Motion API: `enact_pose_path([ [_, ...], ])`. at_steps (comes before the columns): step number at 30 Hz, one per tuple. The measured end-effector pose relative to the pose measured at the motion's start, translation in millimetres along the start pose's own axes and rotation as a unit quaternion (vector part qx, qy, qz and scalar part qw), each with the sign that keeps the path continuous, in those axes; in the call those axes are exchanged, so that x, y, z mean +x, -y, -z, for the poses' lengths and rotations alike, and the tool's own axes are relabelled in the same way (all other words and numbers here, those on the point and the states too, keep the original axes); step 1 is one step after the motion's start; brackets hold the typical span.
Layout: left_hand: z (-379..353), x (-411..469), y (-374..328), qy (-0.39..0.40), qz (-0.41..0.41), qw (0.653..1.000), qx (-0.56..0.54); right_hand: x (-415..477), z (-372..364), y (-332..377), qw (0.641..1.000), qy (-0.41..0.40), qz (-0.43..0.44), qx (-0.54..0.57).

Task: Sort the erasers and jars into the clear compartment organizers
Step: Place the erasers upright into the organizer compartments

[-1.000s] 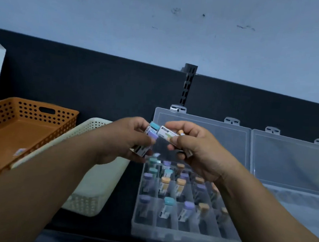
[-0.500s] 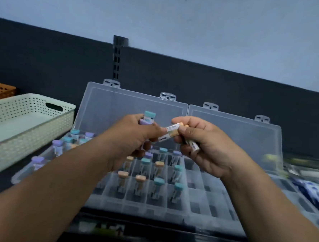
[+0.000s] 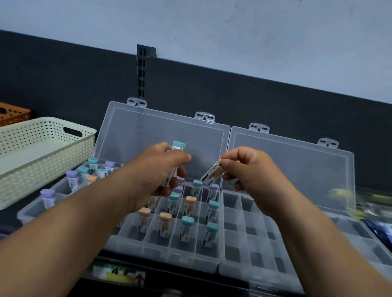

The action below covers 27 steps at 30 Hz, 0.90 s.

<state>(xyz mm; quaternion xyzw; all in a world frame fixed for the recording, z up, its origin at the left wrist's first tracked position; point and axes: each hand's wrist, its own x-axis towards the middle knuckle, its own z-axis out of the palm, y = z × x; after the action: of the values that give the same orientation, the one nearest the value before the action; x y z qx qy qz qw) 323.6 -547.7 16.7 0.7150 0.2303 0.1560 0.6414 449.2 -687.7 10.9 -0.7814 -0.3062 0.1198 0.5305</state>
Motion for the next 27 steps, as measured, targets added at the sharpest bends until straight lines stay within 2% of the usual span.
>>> enact_pose_path([
  [5,19.7,3.7,5.0,0.026,-0.019,0.998,0.058,18.0,-22.3,-3.8,0.991,-0.005,0.040,-0.127],
  [11,41.1,13.0,8.3,0.029,-0.045,0.993,0.107,32.1,-40.9,-10.8,0.975,0.045,0.008,-0.216],
  [27,43.5,30.8,12.9,0.074,-0.048,0.990,0.109,32.8,-50.3,-23.5,0.948,0.107,-0.075,-0.290],
])
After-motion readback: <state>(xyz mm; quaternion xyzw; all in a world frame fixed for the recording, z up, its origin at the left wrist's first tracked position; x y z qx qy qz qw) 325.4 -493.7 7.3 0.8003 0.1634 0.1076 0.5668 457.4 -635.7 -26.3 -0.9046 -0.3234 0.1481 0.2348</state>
